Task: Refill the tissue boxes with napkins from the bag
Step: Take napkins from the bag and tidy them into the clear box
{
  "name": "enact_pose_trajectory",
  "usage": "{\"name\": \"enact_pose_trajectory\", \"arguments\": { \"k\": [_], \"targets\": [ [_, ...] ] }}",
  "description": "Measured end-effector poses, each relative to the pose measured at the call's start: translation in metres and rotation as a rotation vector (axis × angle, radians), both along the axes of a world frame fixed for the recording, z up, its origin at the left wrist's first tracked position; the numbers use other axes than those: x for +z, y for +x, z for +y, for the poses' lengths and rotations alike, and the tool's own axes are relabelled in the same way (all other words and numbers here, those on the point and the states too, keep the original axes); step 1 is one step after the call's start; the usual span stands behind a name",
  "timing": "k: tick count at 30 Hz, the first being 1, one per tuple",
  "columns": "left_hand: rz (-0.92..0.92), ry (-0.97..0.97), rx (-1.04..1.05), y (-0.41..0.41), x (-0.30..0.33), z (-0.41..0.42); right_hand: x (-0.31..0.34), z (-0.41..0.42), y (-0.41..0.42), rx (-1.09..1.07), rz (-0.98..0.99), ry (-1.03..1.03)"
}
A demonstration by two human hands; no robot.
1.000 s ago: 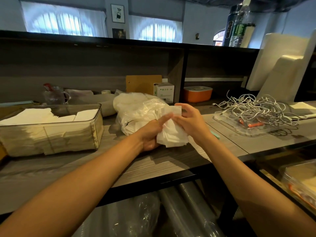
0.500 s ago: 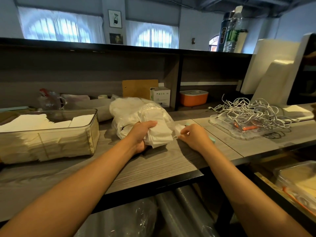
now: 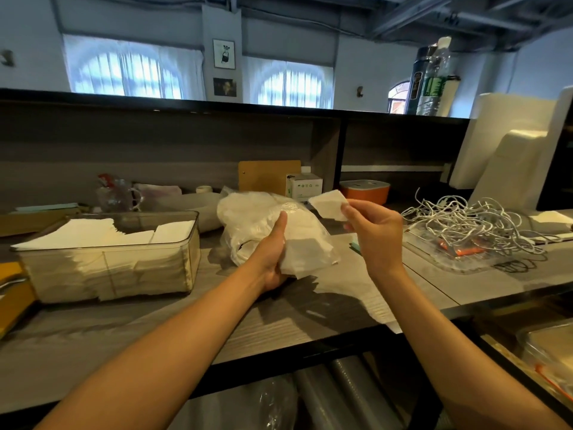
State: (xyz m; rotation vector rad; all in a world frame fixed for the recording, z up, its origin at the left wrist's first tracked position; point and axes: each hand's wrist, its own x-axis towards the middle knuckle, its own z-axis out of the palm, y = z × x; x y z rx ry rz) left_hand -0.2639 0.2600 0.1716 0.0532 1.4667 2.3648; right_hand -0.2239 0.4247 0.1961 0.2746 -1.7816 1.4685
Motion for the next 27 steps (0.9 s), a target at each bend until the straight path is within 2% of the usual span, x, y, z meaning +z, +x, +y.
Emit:
{"name": "enact_pose_trajectory", "arguments": {
  "k": [2, 4, 7, 14, 17, 20, 23, 25, 27],
  "targets": [
    [0.008, 0.033, -0.045, -0.001, 0.000, -0.003, 0.004, -0.008, -0.010, 0.061, -0.030, 0.207],
    [0.037, 0.053, -0.051, -0.002, -0.002, -0.003, 0.000, -0.013, -0.020, 0.155, -0.204, 0.282],
    [0.066, 0.026, -0.008, -0.006, -0.006, 0.002, -0.012, -0.012, -0.029, 0.259, -0.390, 0.101],
    [0.112, -0.037, 0.036, -0.005, -0.011, 0.010, -0.014, -0.007, -0.035, 0.243, -0.474, -0.411],
    [0.119, -0.055, 0.032, -0.003, -0.010, 0.011, -0.015, -0.006, -0.038, 0.243, -0.577, -0.465],
    [0.122, -0.064, 0.045, -0.001, -0.009, 0.010, -0.016, -0.010, -0.036, 0.314, -0.739, -0.409],
    [0.084, -0.081, 0.036, -0.001, -0.008, 0.009, -0.015, -0.007, -0.034, 0.211, -0.711, -0.390],
    [0.031, -0.074, 0.022, -0.002, -0.007, 0.007, -0.011, -0.001, -0.030, 0.169, -0.608, -0.520],
    [-0.017, -0.033, 0.007, -0.002, -0.005, 0.005, -0.008, 0.005, -0.025, 0.273, -0.483, -0.635]
  ]
}}
